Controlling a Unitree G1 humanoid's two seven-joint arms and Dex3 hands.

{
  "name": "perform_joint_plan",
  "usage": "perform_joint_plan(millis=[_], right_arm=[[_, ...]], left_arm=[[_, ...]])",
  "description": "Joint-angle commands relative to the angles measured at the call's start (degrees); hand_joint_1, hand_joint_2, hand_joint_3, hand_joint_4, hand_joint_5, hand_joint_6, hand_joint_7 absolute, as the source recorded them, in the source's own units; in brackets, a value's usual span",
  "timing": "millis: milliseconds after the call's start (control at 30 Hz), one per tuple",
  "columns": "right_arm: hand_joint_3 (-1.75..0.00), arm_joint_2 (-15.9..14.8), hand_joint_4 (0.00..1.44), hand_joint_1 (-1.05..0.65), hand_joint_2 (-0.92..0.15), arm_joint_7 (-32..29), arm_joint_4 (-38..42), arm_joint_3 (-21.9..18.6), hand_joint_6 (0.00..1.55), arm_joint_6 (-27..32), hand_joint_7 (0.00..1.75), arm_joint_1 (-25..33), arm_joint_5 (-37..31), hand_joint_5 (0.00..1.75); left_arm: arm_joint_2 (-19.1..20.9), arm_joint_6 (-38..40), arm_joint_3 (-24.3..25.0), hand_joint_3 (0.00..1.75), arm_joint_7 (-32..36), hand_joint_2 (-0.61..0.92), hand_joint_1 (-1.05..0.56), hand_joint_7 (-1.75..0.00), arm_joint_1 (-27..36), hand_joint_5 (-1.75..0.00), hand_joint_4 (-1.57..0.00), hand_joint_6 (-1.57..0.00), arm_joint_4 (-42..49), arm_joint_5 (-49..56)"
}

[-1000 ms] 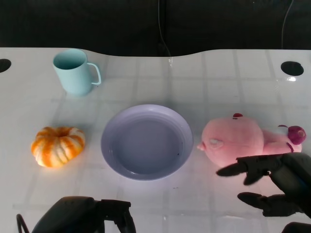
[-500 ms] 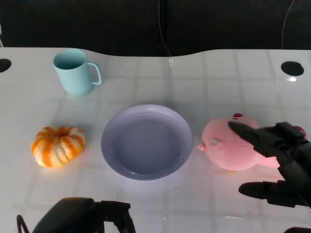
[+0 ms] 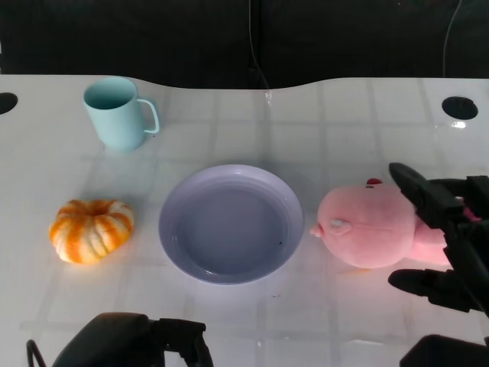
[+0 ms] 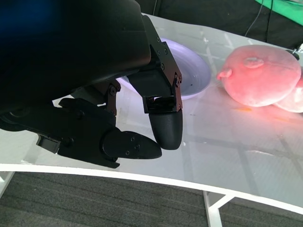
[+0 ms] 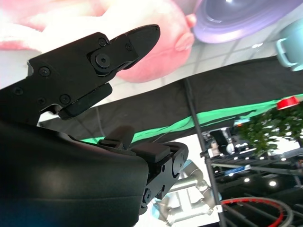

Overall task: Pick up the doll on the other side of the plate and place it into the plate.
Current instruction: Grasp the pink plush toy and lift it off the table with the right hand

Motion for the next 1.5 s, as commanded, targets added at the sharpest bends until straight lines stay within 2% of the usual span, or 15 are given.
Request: perform_joint_plan(millis=[33,367,500,600,767,1133,1500], right_arm=[[0.00,-0.3,0.00,-0.64,-0.67,-0.5,0.9,-0.3,0.21,2.3,0.03,-1.0,-0.7,0.82],[0.00,-1.9,0.00,-0.58,-0.67,4.2,0.1,0.0,0.19,5.9,0.05,-1.8,0.1,0.70],[-0.02,-2.6,0.00,-0.55,-0.74,8.0,-1.7,-0.1,0.13,7.4,0.03,-1.0,0.6,0.54],[-0.02,-3.2,0.00,-0.54,-0.76,11.5,-3.4,0.0,0.11,9.1,0.02,-0.5,0.7,0.49],[-0.02,-3.5,0.00,-0.52,-0.77,15.7,-5.9,-0.2,0.12,10.7,0.03,0.1,2.1,0.48],[-0.01,-3.7,0.00,-0.48,-0.78,20.7,-8.2,-0.2,0.15,12.2,0.04,0.1,3.9,0.53],[-0.01,-3.8,0.00,-0.48,-0.82,22.6,-8.6,0.5,0.14,13.1,0.03,-0.4,3.5,0.55]], left_arm=[[0.6,-0.5,0.2,0.23,1.1,0.92,-0.32,-0.92,-0.1,-1.29,-0.76,-0.79,0.5,0.4],[-0.2,2.4,-0.4,0.23,-0.5,0.92,-0.32,-0.88,-0.9,-1.32,-0.75,-0.82,-2.2,1.1],[-0.7,2.7,-0.8,0.22,-0.2,0.92,-0.30,-0.91,-1.0,-1.37,-0.75,-0.82,-3.0,0.9],[-0.9,4.0,-1.1,0.25,-1.0,0.92,-0.29,-0.95,-1.3,-1.42,-0.73,-0.80,-4.0,1.3],[-0.7,4.3,-1.6,0.29,-0.4,0.92,-0.28,-0.99,-1.6,-1.47,-0.71,-0.79,-4.7,1.9],[0.3,5.5,-0.7,0.31,-1.1,0.92,-0.26,-0.99,-0.4,-1.45,-0.67,-0.74,-7.4,1.3],[1.2,5.8,0.0,0.30,-1.9,0.92,-0.25,-0.99,-0.6,-1.51,-0.66,-0.75,-7.9,-0.2]])
